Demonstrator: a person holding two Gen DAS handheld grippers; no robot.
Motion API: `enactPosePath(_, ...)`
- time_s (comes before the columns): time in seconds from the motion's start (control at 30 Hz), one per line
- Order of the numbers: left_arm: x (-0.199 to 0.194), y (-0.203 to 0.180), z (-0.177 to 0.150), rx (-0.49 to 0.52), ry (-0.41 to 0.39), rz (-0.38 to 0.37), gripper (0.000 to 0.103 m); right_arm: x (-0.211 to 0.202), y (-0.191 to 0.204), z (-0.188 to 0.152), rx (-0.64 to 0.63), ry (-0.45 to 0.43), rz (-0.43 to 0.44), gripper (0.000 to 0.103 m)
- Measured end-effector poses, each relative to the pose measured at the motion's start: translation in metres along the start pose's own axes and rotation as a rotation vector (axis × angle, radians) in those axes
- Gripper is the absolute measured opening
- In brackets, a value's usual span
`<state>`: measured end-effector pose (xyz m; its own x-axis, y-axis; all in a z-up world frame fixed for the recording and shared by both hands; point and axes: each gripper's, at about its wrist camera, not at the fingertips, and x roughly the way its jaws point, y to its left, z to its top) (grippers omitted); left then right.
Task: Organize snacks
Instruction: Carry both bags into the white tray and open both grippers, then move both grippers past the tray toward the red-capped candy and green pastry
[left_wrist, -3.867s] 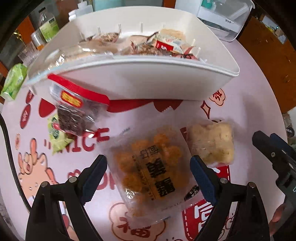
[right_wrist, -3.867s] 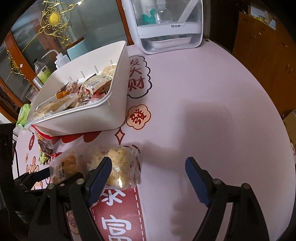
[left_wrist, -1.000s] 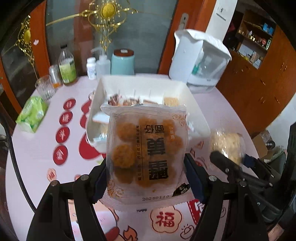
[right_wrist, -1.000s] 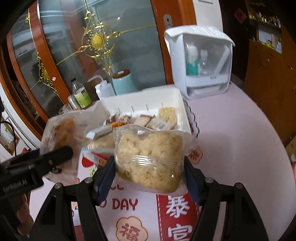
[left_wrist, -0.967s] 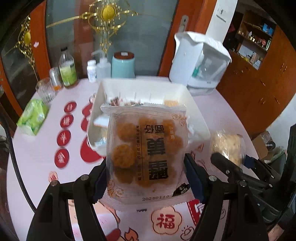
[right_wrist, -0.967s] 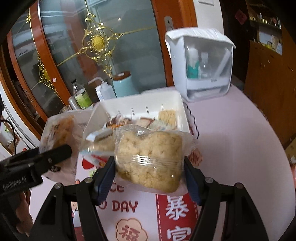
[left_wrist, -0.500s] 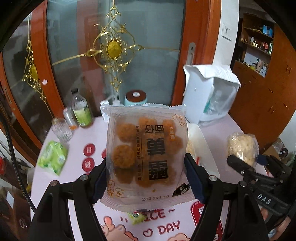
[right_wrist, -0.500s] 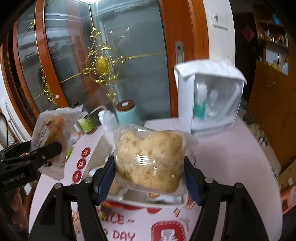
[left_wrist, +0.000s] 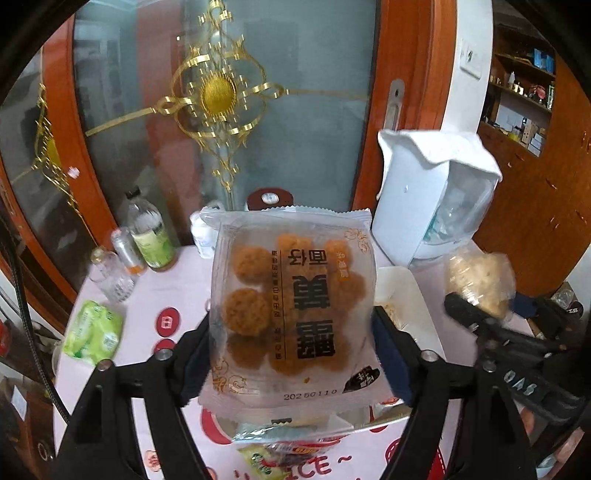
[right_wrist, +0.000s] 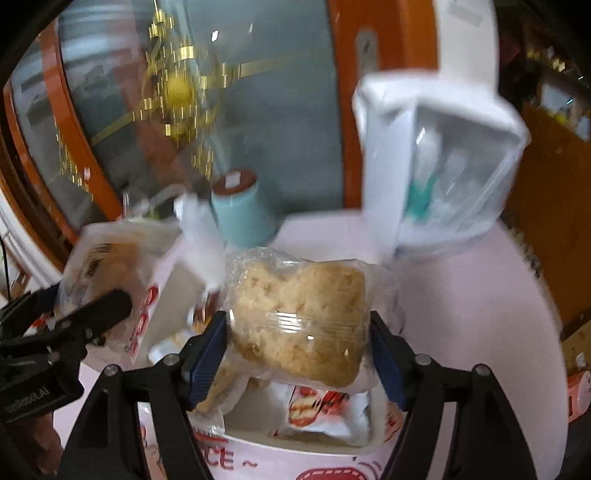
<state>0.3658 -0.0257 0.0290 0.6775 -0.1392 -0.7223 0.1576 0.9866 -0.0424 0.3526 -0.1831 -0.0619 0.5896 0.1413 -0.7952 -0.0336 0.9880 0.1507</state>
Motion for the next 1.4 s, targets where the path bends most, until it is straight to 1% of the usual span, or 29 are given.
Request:
enactPosePath(0.03,0.010,0.000,-0.001,-0.003,0.017,-0.007,0.081,0.012,0.000,-0.004,-0.004,0.031,0.005,0.079)
enactPosePath(0.1,0.031,0.003,-0.005,-0.020,0.074,-0.017,0.082,0.024,0.000,-0.010,-0.011,0.050,-0.010,0.082)
enactPosePath(0.17,0.051,0.009,-0.010,-0.060,0.143,-0.034,0.083,0.028,-0.002,-0.015,-0.009,0.045,-0.017,0.086)
enactPosePath(0.2,0.056,0.012,-0.013,-0.076,0.154,-0.032,0.085,0.027,-0.003,-0.016,-0.005,0.036,-0.010,0.088)
enactPosePath(0.27,0.059,0.016,-0.015,-0.081,0.140,-0.012,0.097,0.025,-0.004,-0.016,-0.004,0.015,0.009,0.096)
enactPosePath(0.33,0.054,0.019,-0.016,-0.069,0.101,0.005,0.103,0.021,-0.003,-0.014,-0.009,0.000,0.005,0.097)
enactPosePath(0.43,0.046,0.021,-0.015,-0.051,0.082,0.025,0.102,0.014,0.000,-0.012,-0.018,-0.022,0.005,0.097)
enactPosePath(0.63,0.028,0.022,-0.015,-0.038,0.064,0.023,0.103,0.001,0.011,-0.017,-0.041,-0.040,0.013,0.097)
enactPosePath(0.9,0.005,0.013,-0.026,0.000,0.077,0.026,0.103,-0.027,0.026,-0.028,-0.079,-0.062,0.008,0.097)
enactPosePath(1.0,-0.008,0.011,-0.029,0.015,0.070,0.035,0.103,-0.038,0.030,-0.033,-0.086,-0.068,-0.016,0.097)
enactPosePath(1.17,-0.034,0.009,-0.037,0.045,0.060,0.031,0.103,-0.058,0.036,-0.046,-0.105,-0.084,-0.023,0.097)
enactPosePath(1.4,-0.075,0.004,-0.058,0.083,0.014,0.037,0.102,-0.086,0.048,-0.068,-0.112,-0.104,-0.029,0.097)
